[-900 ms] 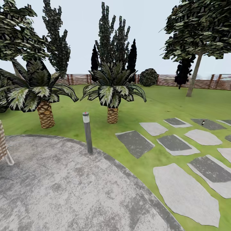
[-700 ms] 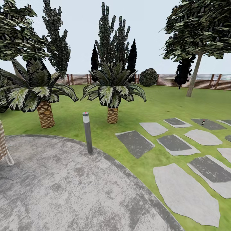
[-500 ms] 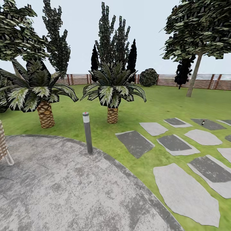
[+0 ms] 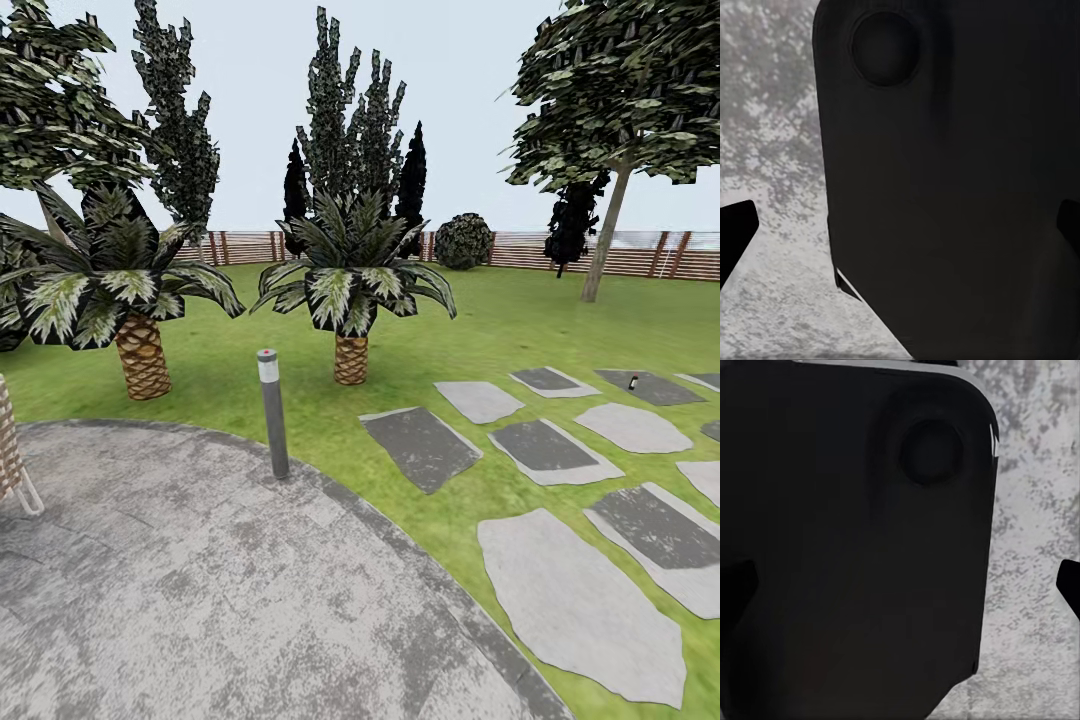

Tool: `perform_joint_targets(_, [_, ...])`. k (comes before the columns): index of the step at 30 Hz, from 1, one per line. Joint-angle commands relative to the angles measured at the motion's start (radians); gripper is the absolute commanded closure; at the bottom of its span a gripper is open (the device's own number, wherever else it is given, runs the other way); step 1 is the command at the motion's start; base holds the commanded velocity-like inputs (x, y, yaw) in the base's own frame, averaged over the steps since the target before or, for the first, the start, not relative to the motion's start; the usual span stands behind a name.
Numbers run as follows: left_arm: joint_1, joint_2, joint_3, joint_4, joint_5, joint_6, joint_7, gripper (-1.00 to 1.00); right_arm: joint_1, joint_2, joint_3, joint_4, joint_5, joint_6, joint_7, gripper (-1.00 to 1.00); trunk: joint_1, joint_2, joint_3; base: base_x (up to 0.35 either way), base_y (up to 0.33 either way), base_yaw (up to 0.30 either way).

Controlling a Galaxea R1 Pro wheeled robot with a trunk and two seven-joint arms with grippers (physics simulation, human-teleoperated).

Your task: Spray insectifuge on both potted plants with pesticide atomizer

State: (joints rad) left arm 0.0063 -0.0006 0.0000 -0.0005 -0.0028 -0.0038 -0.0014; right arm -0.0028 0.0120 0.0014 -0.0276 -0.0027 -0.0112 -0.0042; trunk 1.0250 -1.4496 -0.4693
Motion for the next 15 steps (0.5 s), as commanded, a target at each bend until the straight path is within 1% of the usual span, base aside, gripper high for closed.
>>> perform_joint_targets(1, [0.0,0.0,0.001,-0.003,0.0,-0.001,0.0,-1.0,0.0,0.0,0.0,0.0,0.0,-0.005,0.0,-1.0,0.0,0.0,-0.001,0.0,0.0,0.0])
perform_joint_targets(15, [-0.002,-0.002,0.0,-0.017,0.001,-0.001,0.0,-1.0,0.0,-0.001,-0.001,-0.003,0.0,-0.016,0.0,-1.0,0.0,0.0,-0.001,0.0,0.0,0.0])
